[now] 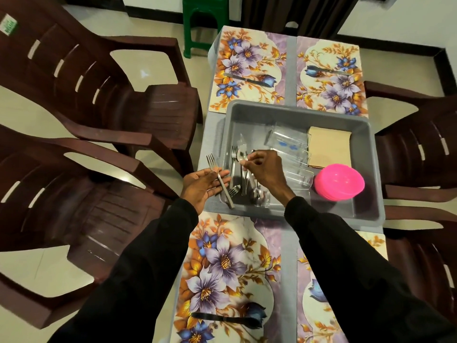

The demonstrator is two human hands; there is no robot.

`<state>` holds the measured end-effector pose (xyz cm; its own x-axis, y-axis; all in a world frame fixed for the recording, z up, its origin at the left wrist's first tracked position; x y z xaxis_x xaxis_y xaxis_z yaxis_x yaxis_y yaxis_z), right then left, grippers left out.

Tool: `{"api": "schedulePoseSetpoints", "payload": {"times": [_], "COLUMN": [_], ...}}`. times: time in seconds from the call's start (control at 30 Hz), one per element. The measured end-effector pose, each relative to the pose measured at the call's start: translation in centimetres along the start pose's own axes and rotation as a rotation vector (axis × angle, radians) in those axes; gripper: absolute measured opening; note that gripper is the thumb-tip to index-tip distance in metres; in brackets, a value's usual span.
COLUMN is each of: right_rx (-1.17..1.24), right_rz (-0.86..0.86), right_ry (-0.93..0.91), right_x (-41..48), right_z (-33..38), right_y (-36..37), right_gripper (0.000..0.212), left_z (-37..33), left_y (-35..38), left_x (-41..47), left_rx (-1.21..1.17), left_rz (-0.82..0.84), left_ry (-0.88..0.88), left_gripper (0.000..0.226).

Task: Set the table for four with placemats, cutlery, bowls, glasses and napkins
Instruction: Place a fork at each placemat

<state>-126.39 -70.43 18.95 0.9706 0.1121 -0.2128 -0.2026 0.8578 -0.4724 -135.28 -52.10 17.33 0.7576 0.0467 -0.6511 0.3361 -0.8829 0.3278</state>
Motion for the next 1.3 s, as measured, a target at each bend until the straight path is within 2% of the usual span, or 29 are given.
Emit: {"api": "schedulePoseSetpoints", "payload": {"times": [0.07, 0.13, 0.3, 0.53, 0.6, 0.67, 0.73, 0.8, 0.97, 1.07, 1.2, 1.3], "right_rx": [0.071, 0.090, 0.150, 0.159, 0.107, -0.004, -0.211, -0.449, -0.717, -0.814, -0.869, -0.888], "right_rz": [0.121, 0.162, 0.103, 0.159, 0.194, 0.156, 0.053, 0.029, 0.356, 0.491, 0.564, 0.545], "right_ry": [0.029, 0.035, 0.067, 0.009, 0.003, -0.033, -0.099, -0.147, -0.327, -0.453, -0.609, -0.704], "right_x": [-1.1, -2.0, -3.4, -4.5, -4.2, -3.0, -1.0, 1.1, 2.7, 1.8, 0.4, -0.3], "right_z": [0.1, 0.0, 0.0, 0.5, 0.2, -0.4, -1.7, -2.8, -2.0, -1.8, -1.8, -1.7], "right_y": [1.3, 2.3, 3.3, 4.1, 4.0, 2.8, 1.0, -0.2, 1.1, 2.8, 5.4, 6.4], "right_gripper": [0.011, 0.010, 0.006, 0.006, 0.005, 0.005, 0.015, 0.020, 0.011, 0.020, 0.009, 0.011], "left_z": [0.1, 0.2, 0.5, 0.8, 0.8, 0.8, 0.7, 0.6, 0.5, 0.3, 0.2, 0.0], "left_y": [0.2, 0.3, -0.5, -1.1, -1.5, -1.9, -2.2, -2.7, -3.0, -3.3, -3.6, -3.5], "left_x": [0.2, 0.3, 0.2, 0.0, 0.0, 0.0, 0.0, 0.1, -0.1, -0.2, -0.4, -0.6], "left_rx": [-0.015, -0.018, -0.027, -0.031, -0.025, -0.057, -0.085, -0.081, -0.089, -0.076, -0.056, -0.040], "left_rz": [-0.002, -0.011, -0.138, -0.155, -0.163, -0.152, -0.122, -0.115, -0.111, -0.108, -0.102, -0.100], "left_ry": [-0.013, -0.025, -0.032, -0.046, -0.052, -0.056, -0.047, -0.039, -0.045, -0.031, -0.037, -0.041], "left_gripper": [0.036, 0.035, 0.025, 0.031, 0.030, 0.028, 0.026, 0.023, 0.018, 0.024, 0.029, 0.033]}}
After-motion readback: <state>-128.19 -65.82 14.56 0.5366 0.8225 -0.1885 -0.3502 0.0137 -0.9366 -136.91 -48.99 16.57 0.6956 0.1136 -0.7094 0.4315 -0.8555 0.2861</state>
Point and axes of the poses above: each hand's wrist, its own x-axis towards the middle knuckle, its own y-axis out of the palm, z = x × y, the point moved 5 cm from there along x, towards the middle knuckle, and after that the axes turned 4 degrees about x, right-handed, at the moved point
